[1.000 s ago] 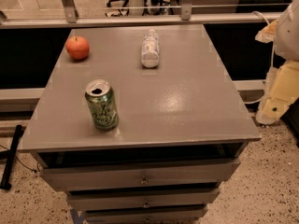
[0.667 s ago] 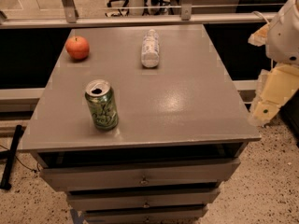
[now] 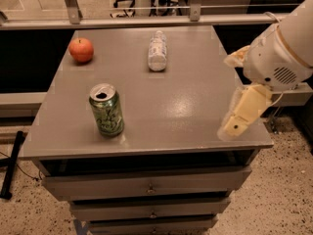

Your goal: Knock green can over

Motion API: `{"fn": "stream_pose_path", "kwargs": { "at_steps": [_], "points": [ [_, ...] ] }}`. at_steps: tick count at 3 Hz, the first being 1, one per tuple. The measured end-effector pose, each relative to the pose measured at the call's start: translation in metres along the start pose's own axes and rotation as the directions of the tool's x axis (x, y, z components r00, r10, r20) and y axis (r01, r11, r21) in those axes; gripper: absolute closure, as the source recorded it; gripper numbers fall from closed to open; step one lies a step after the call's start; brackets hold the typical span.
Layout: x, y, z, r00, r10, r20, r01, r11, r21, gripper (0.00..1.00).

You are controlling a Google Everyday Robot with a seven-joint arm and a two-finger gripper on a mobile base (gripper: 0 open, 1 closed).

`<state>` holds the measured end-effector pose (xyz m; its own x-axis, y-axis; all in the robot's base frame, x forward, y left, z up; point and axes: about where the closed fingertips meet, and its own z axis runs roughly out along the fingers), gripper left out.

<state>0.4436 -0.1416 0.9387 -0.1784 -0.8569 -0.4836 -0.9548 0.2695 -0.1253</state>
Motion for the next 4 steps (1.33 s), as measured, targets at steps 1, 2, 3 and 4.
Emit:
{"fn": "stream_pose_path", "kwargs": {
  "at_steps": [1,2,3,4],
  "points": [
    [-0.043,0.013,0.028,0.983,0.002,0.183,0.009,0.9983,-0.057,0.00],
    [-0.058,0.018,0.025,0.973,0.007,0.229,0.008,0.9977,-0.067,0.00],
    [-0.061,0.018,0.024,0.970,0.001,0.242,0.015,0.9976,-0.067,0.00],
    [-0.075,0.024,0.051,0.945,-0.006,0.326,0.039,0.9948,-0.095,0.00]
  ]
}}
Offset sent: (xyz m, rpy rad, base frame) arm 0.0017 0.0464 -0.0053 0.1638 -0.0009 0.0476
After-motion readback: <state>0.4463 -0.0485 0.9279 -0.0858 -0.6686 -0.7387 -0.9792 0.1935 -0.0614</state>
